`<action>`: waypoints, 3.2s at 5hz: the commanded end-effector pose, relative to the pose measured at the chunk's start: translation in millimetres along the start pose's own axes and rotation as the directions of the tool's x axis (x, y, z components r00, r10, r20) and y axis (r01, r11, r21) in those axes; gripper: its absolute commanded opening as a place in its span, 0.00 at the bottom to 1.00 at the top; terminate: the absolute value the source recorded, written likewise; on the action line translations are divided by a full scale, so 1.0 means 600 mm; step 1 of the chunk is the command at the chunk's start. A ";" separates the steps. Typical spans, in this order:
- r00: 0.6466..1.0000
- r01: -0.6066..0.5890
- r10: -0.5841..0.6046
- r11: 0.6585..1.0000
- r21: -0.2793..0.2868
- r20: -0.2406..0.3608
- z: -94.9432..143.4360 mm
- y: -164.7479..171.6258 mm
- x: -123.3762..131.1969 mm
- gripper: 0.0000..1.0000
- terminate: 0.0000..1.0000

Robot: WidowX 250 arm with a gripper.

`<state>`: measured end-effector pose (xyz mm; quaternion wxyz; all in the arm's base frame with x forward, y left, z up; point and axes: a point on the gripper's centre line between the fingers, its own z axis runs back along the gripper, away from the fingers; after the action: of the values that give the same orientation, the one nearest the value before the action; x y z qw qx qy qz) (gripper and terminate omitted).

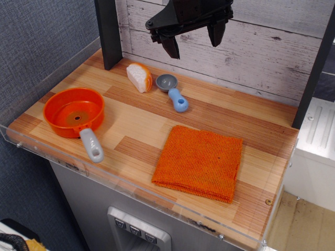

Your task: Move orange cloth to the top right of the blue spoon

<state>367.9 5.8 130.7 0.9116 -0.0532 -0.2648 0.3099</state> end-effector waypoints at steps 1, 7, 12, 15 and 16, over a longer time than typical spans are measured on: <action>1.000 0.000 0.000 1.000 0.000 0.000 0.000 0.000 0.000 1.00 0.00; 0.970 0.196 -0.172 0.972 0.132 -0.170 -0.055 0.065 -0.189 1.00 0.00; 0.938 0.248 -0.188 0.951 0.185 -0.290 -0.137 0.095 -0.220 1.00 0.00; 0.925 0.264 -0.199 0.949 0.170 -0.322 -0.183 0.070 -0.204 1.00 0.00; 0.917 0.270 -0.203 0.949 0.160 -0.343 -0.202 0.055 -0.199 1.00 0.00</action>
<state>353.2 -38.5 2.3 0.9687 0.0041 -0.1350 0.2082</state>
